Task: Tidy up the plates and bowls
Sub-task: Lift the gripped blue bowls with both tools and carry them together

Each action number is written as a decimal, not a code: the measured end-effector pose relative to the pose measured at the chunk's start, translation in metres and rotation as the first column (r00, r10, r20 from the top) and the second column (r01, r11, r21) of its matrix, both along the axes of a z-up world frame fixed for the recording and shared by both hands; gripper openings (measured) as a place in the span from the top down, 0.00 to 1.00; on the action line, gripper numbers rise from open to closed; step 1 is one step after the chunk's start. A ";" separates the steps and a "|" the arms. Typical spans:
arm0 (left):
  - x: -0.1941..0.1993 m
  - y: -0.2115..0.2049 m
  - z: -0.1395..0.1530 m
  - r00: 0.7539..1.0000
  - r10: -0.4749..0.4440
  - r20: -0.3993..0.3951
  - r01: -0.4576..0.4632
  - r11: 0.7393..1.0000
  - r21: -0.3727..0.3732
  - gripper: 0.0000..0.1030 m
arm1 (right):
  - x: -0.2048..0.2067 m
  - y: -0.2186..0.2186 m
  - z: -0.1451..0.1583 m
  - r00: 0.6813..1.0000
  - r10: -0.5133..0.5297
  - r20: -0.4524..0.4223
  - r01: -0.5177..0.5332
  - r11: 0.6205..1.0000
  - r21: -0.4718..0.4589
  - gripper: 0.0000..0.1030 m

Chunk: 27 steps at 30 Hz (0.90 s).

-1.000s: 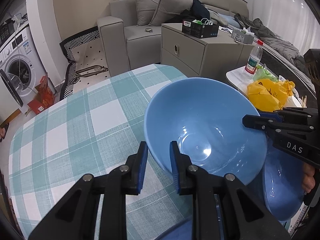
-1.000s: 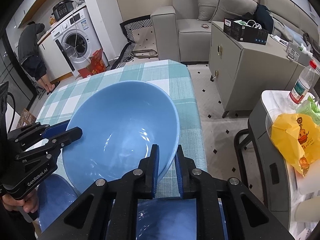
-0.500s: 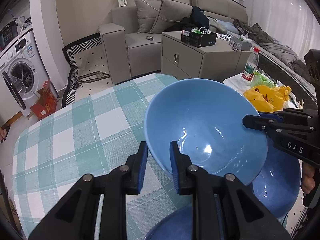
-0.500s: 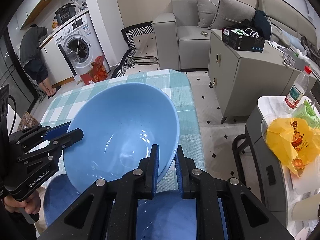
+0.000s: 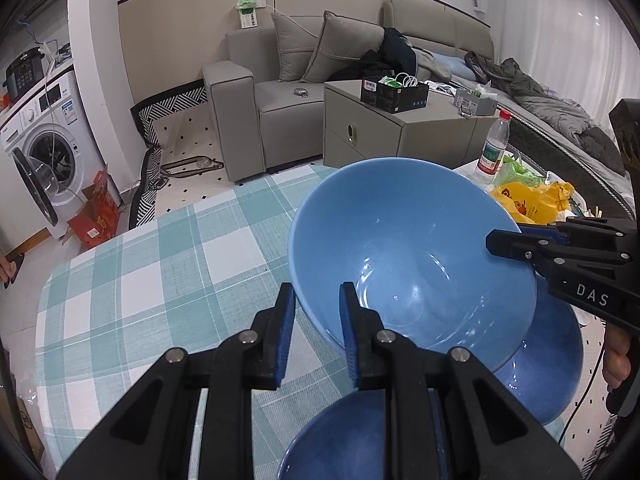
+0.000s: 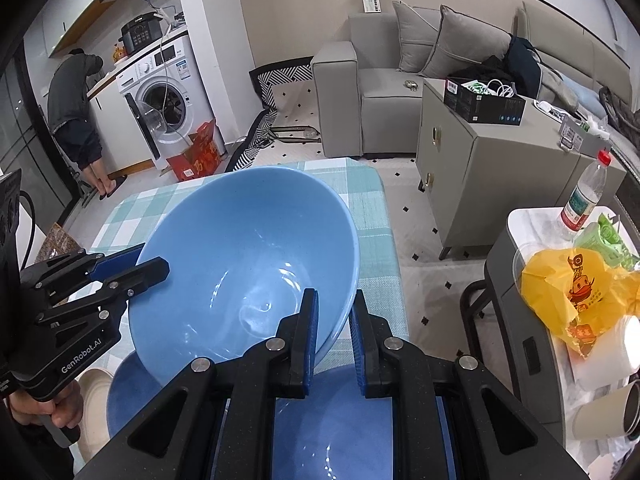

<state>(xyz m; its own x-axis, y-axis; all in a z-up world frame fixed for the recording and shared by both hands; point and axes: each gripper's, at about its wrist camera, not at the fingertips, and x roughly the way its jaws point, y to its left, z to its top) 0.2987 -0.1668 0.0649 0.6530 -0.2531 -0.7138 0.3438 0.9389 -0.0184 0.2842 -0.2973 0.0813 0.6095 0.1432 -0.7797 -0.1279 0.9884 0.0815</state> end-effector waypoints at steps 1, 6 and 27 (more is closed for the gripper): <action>-0.002 0.000 0.002 1.000 0.000 0.003 0.000 1.000 -0.002 0.80 | -0.001 0.000 0.002 1.000 0.001 0.003 -0.001 1.000 -0.001 0.85; -0.014 0.004 0.012 1.000 0.006 0.020 -0.005 1.000 -0.004 0.80 | -0.012 0.005 0.014 1.000 0.007 0.025 -0.007 1.000 -0.001 0.85; -0.058 0.022 0.034 0.997 0.019 0.075 -0.018 1.000 -0.013 0.80 | -0.061 0.027 0.046 0.996 0.043 0.080 -0.042 0.999 -0.015 0.85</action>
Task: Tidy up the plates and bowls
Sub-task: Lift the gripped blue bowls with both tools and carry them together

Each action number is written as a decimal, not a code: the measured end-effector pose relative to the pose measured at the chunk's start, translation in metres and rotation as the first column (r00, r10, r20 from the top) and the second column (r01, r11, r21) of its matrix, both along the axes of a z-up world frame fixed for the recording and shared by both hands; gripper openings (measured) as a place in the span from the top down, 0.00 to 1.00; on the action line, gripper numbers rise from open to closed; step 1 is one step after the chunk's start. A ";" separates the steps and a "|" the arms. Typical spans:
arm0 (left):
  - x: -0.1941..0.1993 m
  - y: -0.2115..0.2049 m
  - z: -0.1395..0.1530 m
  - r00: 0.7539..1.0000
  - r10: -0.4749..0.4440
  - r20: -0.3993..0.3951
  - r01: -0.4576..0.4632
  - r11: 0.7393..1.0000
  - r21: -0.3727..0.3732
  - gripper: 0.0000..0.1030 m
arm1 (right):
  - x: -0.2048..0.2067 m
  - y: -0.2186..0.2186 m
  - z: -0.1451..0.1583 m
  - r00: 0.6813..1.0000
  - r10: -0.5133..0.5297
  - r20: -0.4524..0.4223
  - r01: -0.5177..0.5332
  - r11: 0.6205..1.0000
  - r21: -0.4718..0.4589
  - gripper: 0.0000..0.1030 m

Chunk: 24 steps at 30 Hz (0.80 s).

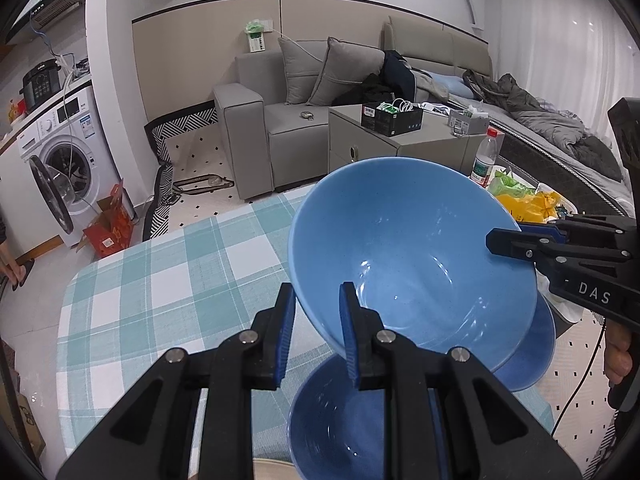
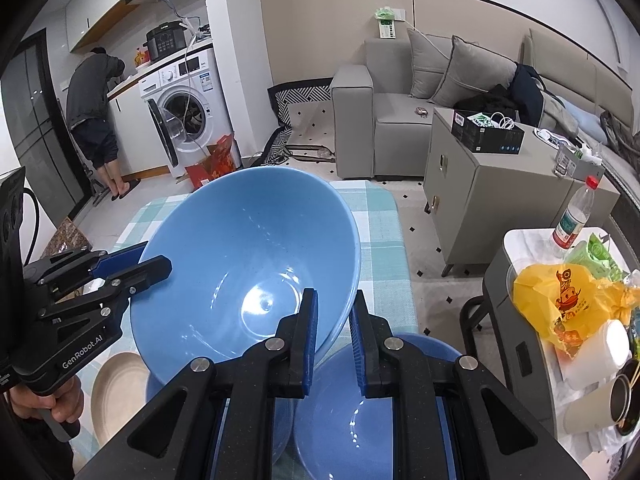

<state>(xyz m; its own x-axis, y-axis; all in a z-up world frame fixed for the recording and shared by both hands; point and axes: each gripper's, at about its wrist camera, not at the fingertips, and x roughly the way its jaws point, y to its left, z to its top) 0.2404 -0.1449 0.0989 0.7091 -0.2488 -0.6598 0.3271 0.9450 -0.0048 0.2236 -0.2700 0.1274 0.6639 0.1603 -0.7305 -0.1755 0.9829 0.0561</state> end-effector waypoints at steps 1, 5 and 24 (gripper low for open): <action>-0.002 0.001 0.000 1.000 0.001 0.001 -0.001 1.000 -0.001 0.80 | -0.002 0.001 0.000 1.000 0.002 0.001 -0.002 1.000 -0.001 0.85; -0.012 0.006 0.000 1.000 0.007 0.006 -0.007 1.000 -0.001 0.80 | -0.011 0.007 0.002 1.000 0.009 0.006 -0.009 1.000 -0.006 0.85; -0.051 0.021 -0.012 0.999 0.036 0.002 -0.036 0.999 0.005 0.80 | -0.051 0.027 -0.009 0.999 0.047 0.008 -0.047 0.999 -0.012 0.85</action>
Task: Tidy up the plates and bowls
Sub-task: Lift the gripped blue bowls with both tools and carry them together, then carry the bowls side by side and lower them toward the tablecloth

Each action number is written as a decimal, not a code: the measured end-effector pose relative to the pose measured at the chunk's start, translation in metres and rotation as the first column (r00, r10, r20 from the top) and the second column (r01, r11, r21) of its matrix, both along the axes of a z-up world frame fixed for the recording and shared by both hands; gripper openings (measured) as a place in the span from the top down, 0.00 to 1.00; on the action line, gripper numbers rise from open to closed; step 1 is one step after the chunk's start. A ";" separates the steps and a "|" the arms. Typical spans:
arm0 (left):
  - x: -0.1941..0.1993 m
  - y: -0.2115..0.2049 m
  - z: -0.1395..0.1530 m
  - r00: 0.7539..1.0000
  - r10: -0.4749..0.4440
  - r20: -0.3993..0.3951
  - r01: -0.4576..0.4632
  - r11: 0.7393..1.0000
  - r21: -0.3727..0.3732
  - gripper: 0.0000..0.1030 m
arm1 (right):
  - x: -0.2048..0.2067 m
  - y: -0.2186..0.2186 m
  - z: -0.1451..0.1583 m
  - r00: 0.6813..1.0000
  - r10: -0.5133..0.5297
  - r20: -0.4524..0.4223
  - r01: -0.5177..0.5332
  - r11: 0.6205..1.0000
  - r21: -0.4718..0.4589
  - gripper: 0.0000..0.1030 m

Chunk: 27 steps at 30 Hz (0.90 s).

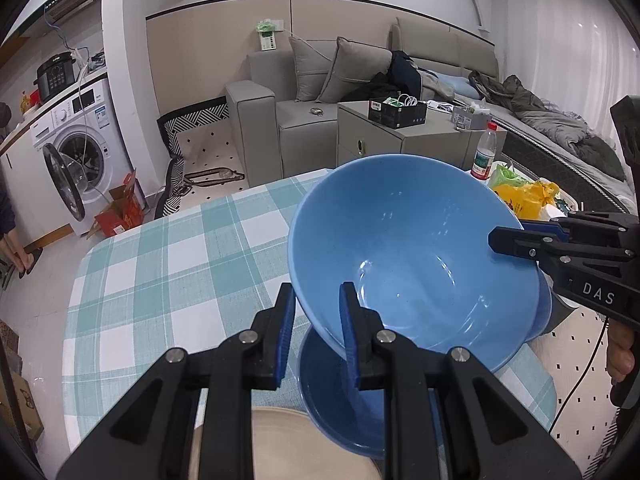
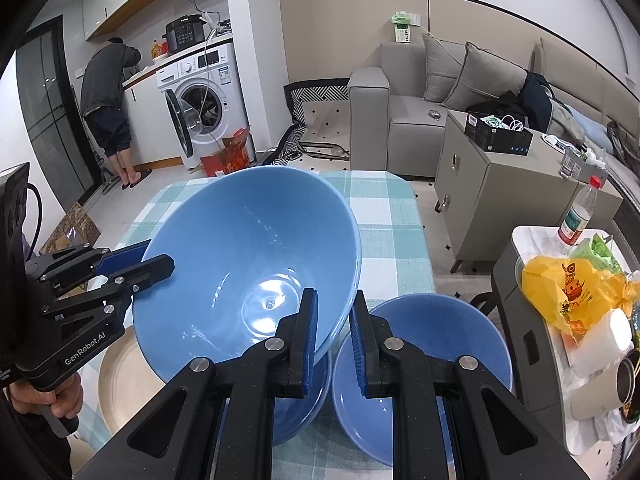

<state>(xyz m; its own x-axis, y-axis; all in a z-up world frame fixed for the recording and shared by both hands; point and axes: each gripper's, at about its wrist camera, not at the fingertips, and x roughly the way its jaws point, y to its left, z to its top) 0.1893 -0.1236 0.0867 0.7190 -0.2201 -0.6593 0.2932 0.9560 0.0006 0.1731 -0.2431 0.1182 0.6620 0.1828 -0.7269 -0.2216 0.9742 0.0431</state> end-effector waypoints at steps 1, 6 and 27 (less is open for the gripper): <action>-0.001 0.001 -0.001 1.000 0.001 0.000 -0.001 1.000 0.000 0.80 | 0.000 0.001 -0.001 1.000 0.001 -0.003 -0.001 1.000 0.001 0.85; -0.010 0.004 -0.006 1.000 0.006 -0.006 -0.006 1.000 -0.002 0.80 | -0.008 0.003 -0.006 1.000 0.006 -0.008 -0.006 1.000 -0.002 0.85; -0.024 0.010 -0.031 0.999 0.022 -0.049 -0.021 1.000 0.012 0.80 | -0.019 0.015 -0.041 0.998 0.016 -0.063 -0.017 1.000 -0.005 0.84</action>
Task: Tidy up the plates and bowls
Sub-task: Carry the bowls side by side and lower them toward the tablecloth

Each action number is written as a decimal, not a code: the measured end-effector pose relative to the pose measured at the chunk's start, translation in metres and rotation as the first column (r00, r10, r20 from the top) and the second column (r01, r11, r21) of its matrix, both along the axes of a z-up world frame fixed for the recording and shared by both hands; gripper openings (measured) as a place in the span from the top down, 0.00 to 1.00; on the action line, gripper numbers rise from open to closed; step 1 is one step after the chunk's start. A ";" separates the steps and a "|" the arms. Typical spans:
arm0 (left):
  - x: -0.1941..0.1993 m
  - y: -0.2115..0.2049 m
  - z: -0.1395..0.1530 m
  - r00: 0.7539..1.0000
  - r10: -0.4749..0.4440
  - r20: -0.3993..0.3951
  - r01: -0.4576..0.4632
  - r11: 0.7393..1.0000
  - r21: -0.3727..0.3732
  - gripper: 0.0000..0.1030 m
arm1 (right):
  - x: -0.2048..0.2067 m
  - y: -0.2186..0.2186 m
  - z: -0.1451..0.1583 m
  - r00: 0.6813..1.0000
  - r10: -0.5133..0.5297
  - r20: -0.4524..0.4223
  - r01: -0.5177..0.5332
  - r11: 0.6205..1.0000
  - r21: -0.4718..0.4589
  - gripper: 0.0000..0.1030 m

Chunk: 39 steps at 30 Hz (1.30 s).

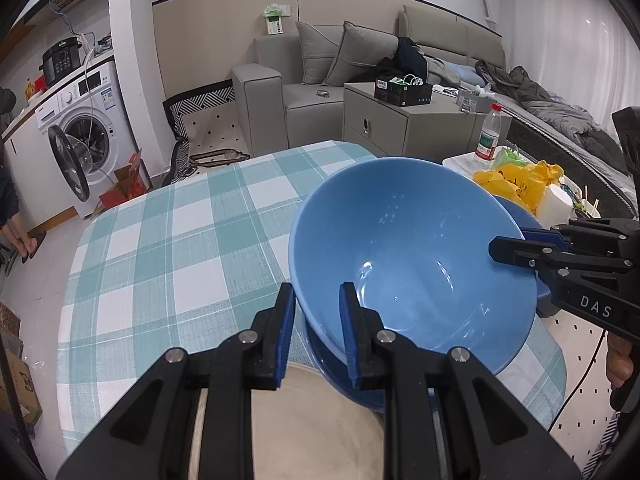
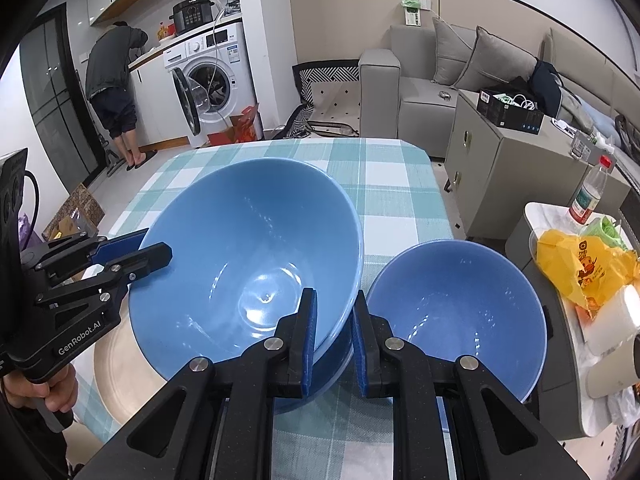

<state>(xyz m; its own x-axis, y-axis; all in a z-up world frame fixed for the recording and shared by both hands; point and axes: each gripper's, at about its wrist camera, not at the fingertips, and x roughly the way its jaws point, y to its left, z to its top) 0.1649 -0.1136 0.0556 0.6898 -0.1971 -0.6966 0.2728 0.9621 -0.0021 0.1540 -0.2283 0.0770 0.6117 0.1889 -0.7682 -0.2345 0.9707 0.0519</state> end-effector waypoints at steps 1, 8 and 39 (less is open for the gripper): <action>-0.001 0.000 -0.001 1.000 -0.001 0.002 0.001 1.000 0.004 0.80 | 0.000 0.000 -0.002 1.000 -0.001 -0.003 0.001 1.000 0.000 0.84; 0.002 -0.001 -0.008 1.000 -0.006 -0.011 0.006 1.000 0.005 0.80 | -0.001 0.002 -0.010 1.000 -0.003 -0.019 0.002 1.000 -0.013 0.84; 0.005 -0.003 -0.040 0.998 -0.020 -0.056 0.022 0.999 0.048 0.80 | -0.001 0.007 -0.038 0.998 -0.003 -0.055 0.000 0.998 -0.058 0.83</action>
